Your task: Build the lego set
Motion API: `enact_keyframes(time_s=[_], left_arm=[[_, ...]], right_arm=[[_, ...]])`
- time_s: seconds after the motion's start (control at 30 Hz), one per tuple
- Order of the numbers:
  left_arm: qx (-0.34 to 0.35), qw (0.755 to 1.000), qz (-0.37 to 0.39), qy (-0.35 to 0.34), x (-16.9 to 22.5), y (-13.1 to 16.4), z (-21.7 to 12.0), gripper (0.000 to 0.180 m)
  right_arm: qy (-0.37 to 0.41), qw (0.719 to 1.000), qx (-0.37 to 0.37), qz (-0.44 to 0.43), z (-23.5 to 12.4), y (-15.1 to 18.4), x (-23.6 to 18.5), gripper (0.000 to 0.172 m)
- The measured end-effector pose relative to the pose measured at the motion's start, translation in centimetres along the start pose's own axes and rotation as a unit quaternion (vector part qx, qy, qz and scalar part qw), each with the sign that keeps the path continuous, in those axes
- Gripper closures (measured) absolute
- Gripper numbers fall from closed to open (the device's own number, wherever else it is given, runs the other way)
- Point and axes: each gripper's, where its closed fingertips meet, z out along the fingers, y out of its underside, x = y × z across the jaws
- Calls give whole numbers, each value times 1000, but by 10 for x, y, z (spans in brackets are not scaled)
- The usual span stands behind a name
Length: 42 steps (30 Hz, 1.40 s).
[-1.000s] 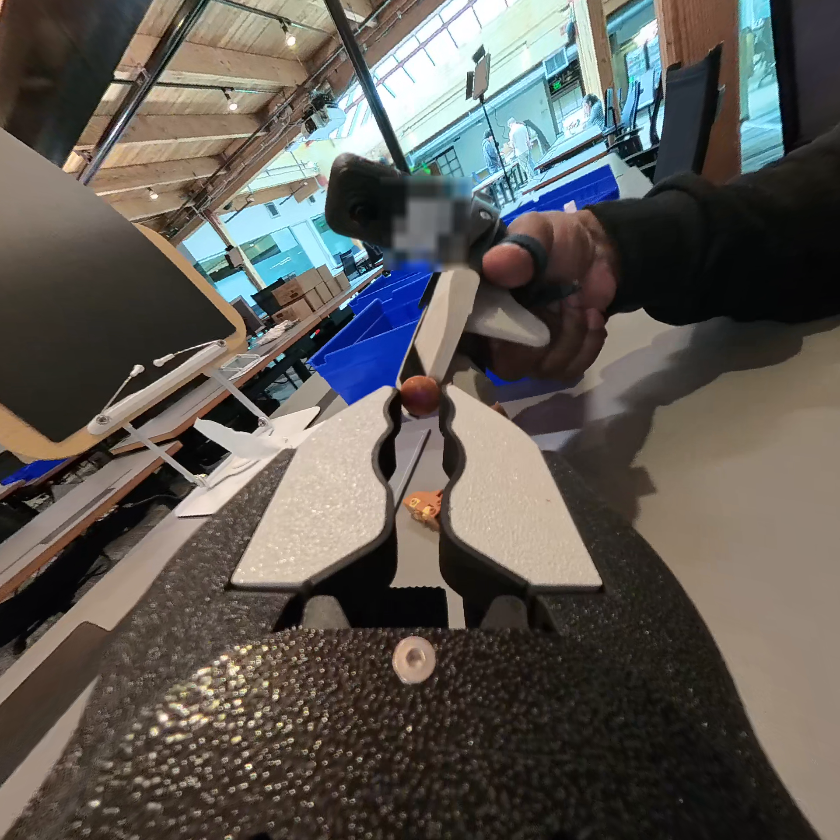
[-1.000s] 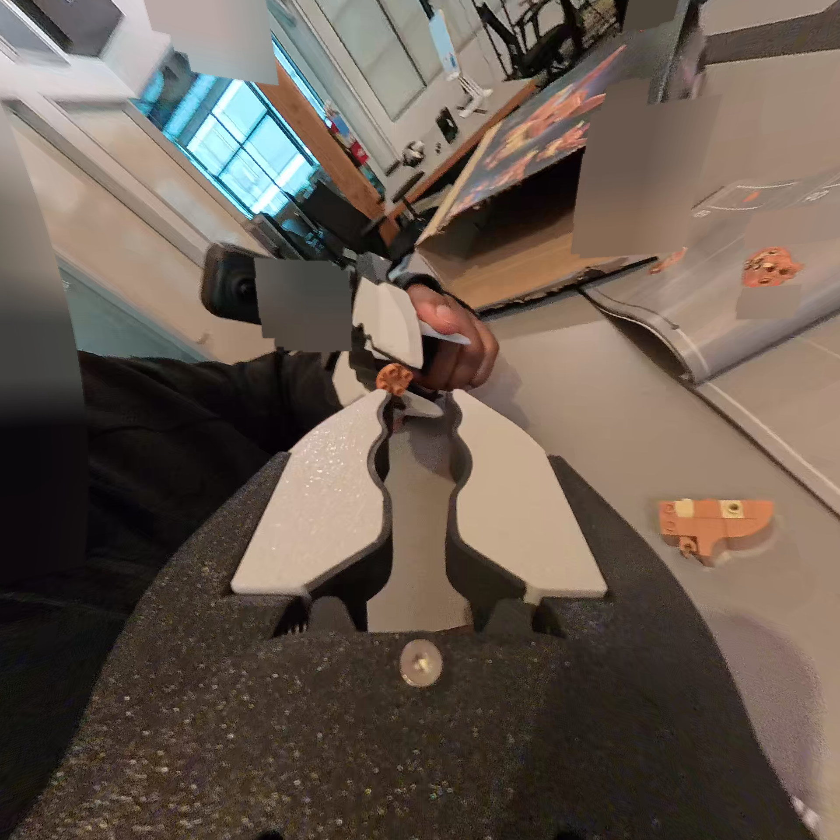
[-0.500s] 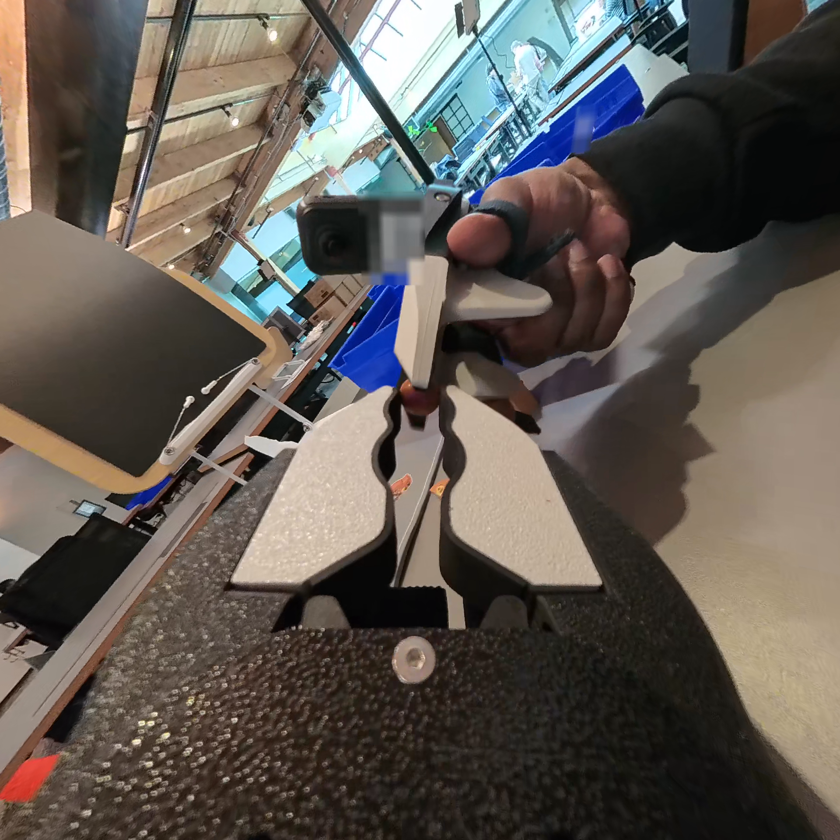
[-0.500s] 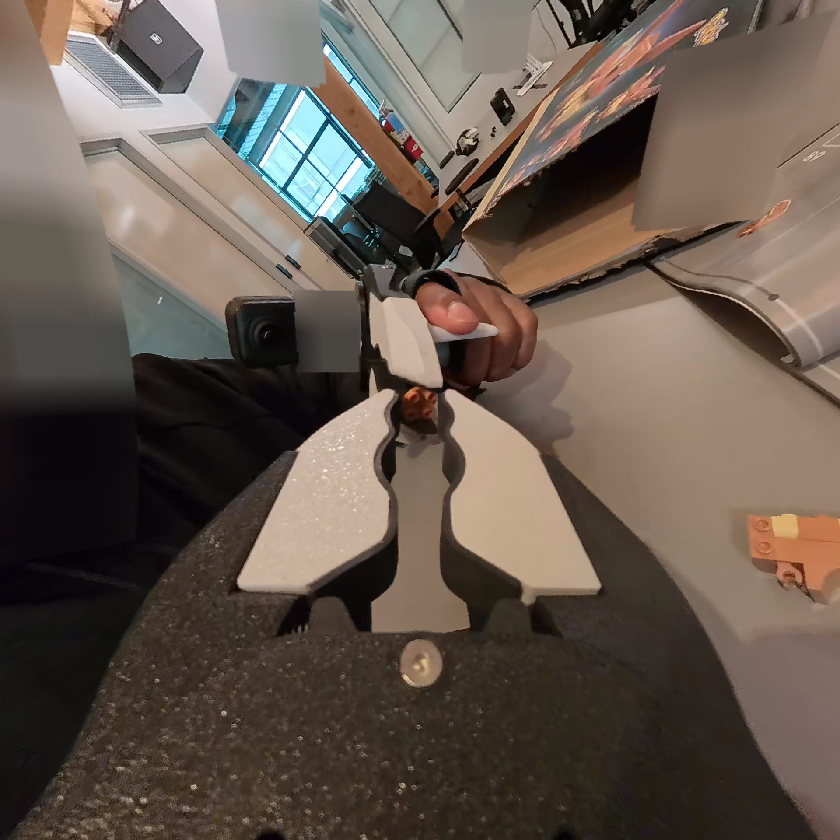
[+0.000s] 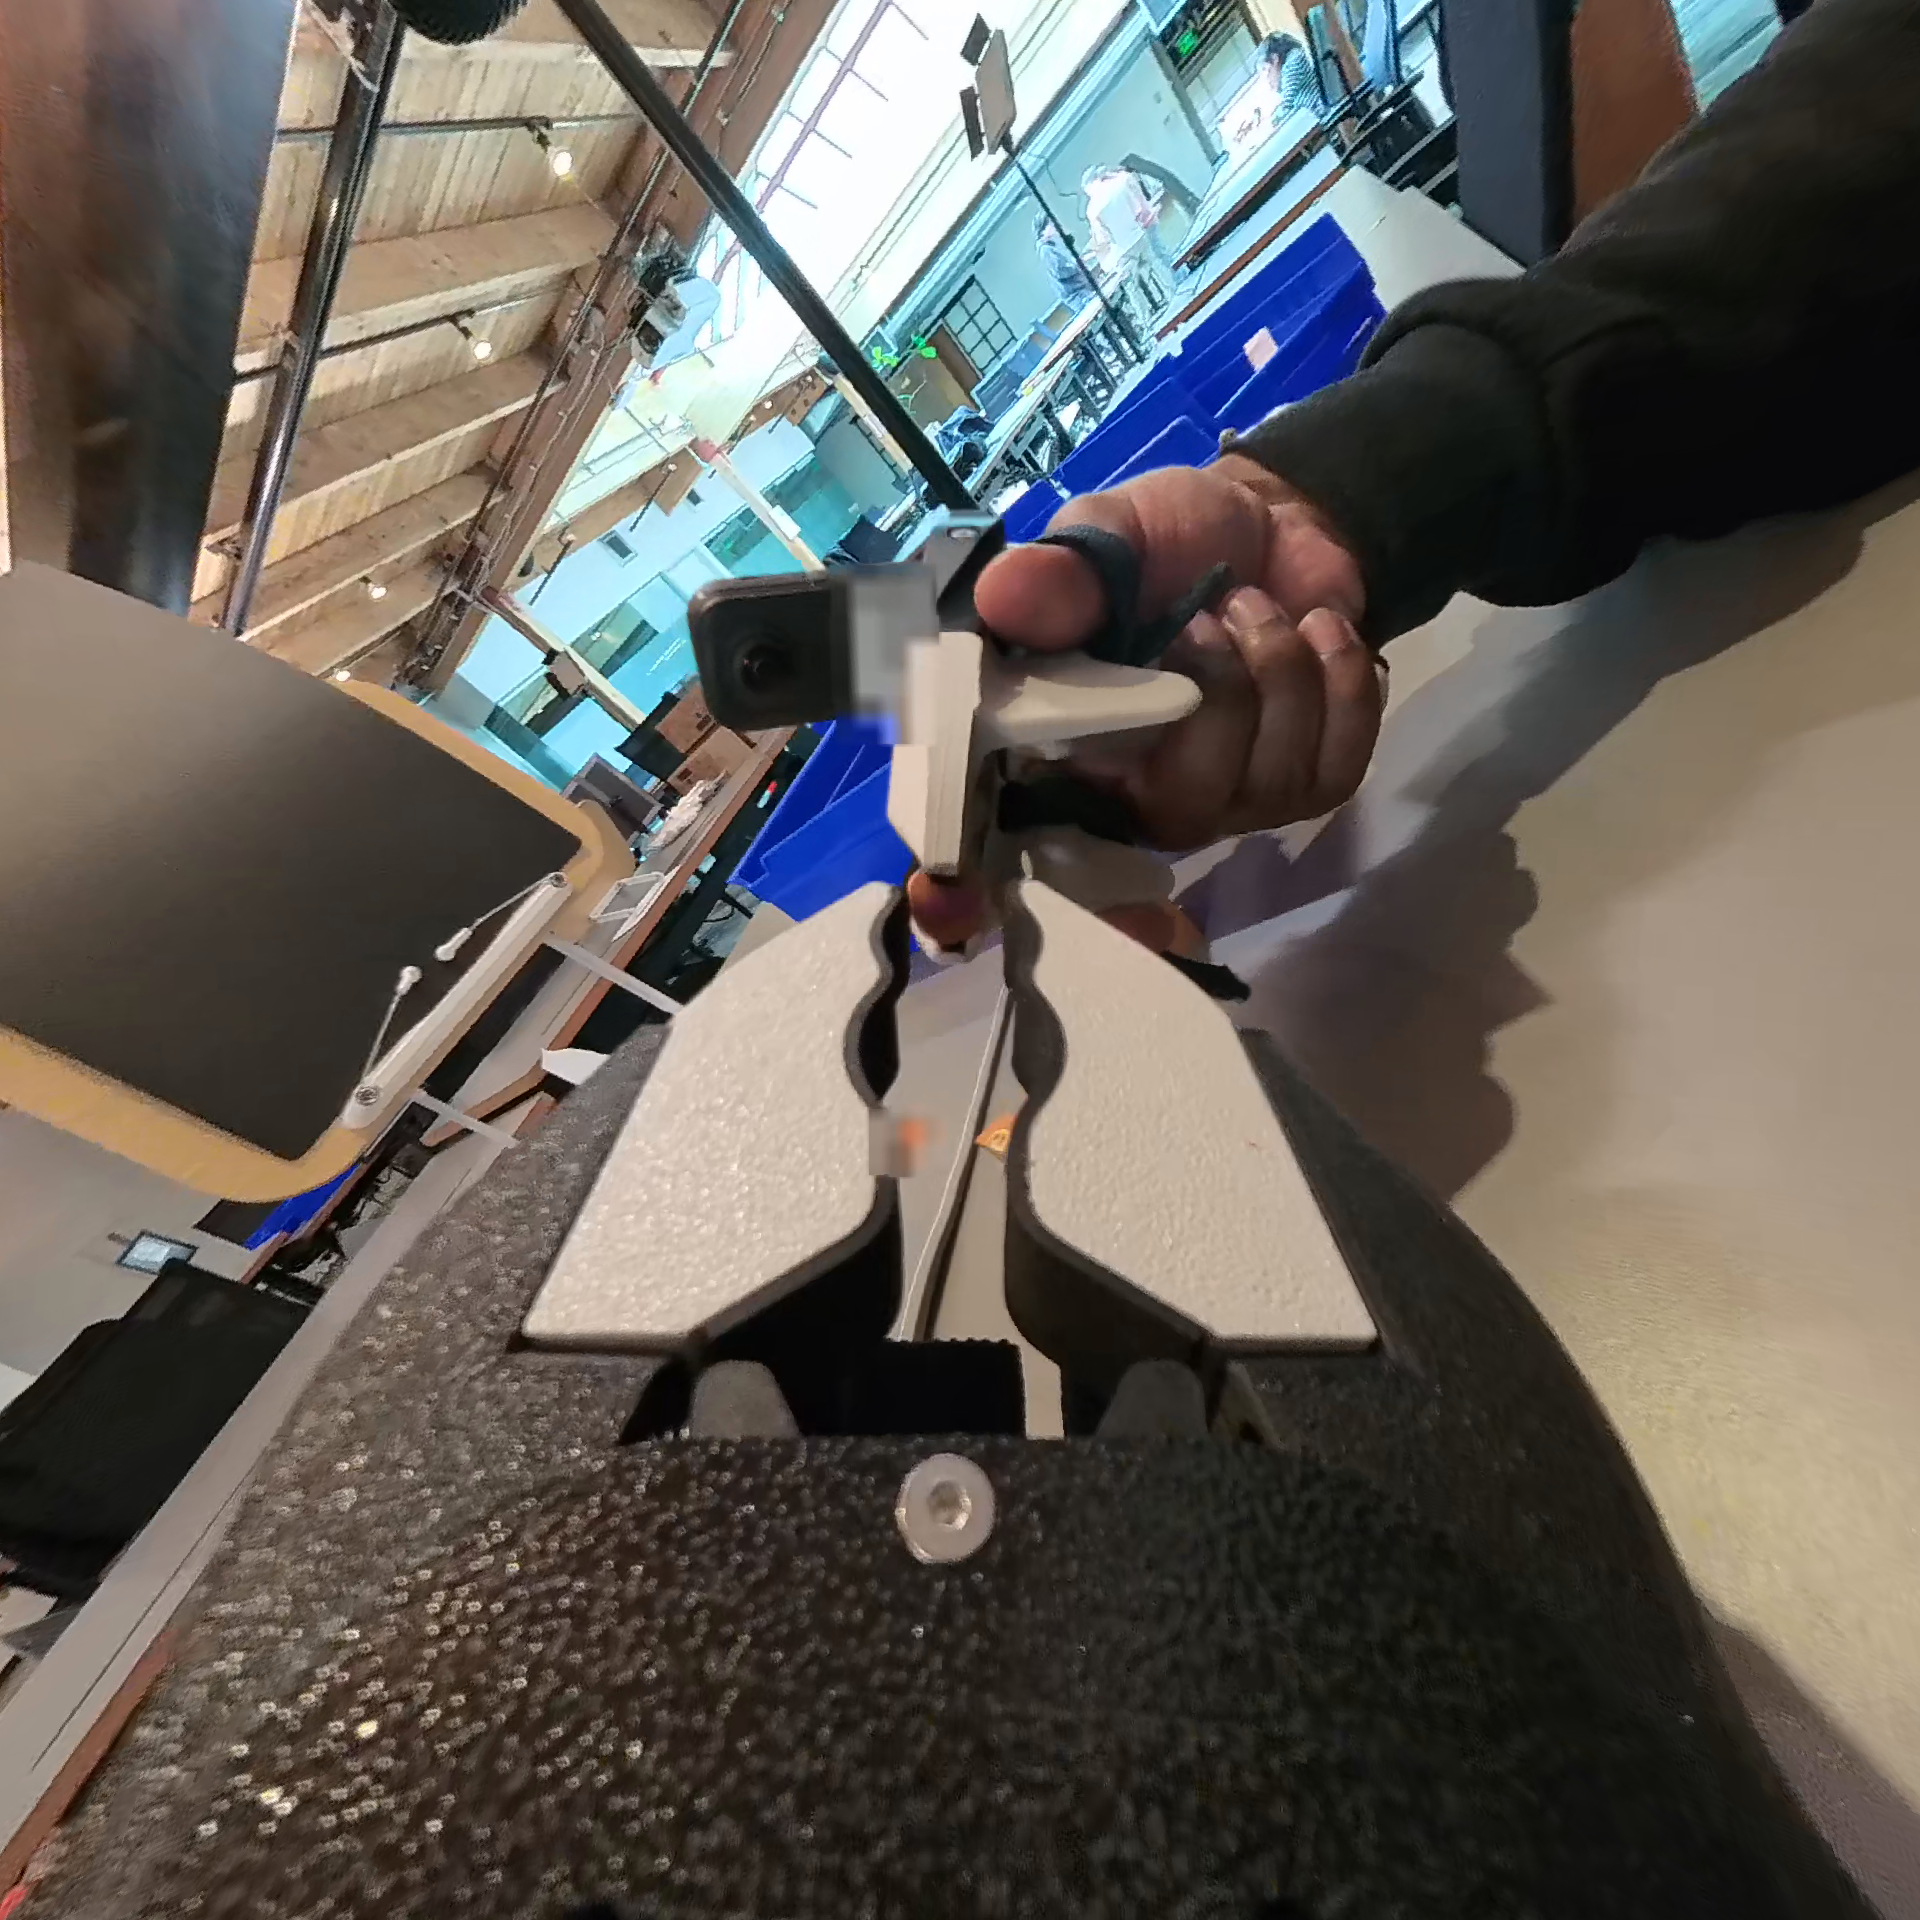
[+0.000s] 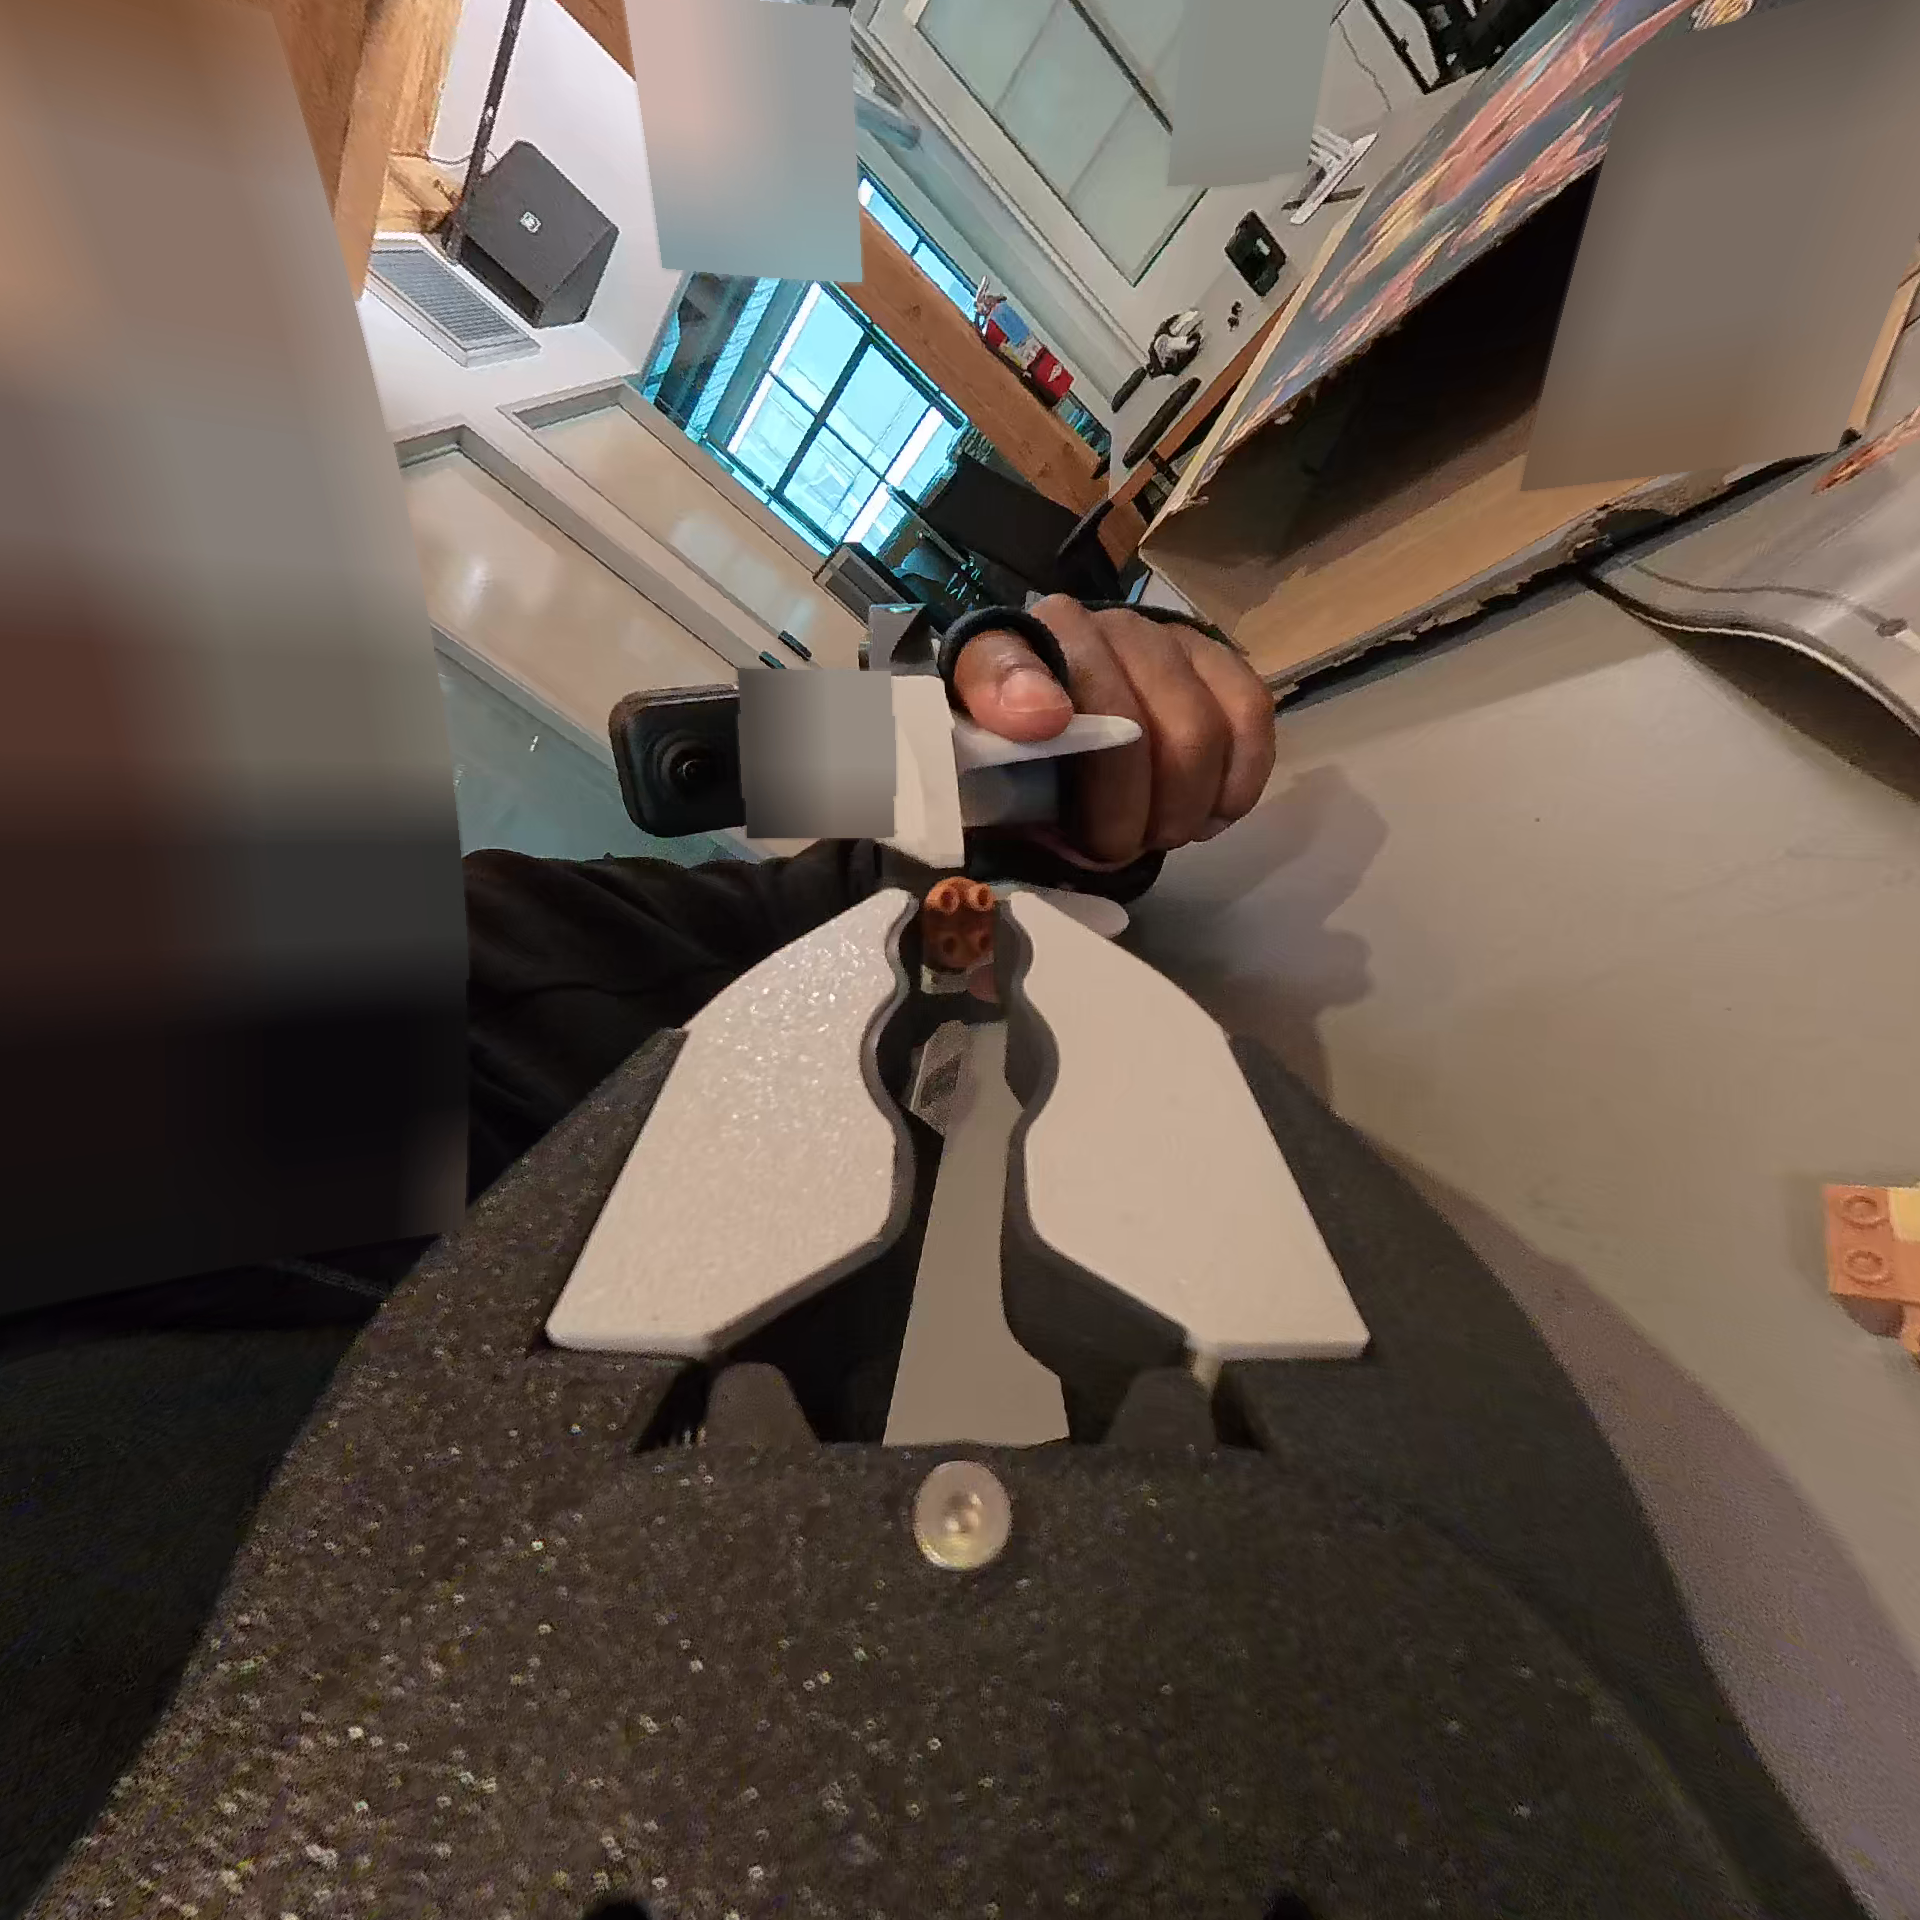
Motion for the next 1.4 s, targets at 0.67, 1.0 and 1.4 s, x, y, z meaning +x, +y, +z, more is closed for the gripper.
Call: enact_keyframes(time_s=[0.67, 1.0, 1.4], left_arm=[[-33, 999, 15, -30, -4, 9, 4, 164], [-37, 998, -26, -42, -9, 12, 4, 165], [-35, 957, -280, -69, -30, 28, 4, 165]], right_arm=[[-18, 999, 24, 38, 6, -2, 6, 160], [9, 999, 33, -3, 4, -3, 9, 152], [197, 942, 74, -261, -20, -26, 26, 148]])
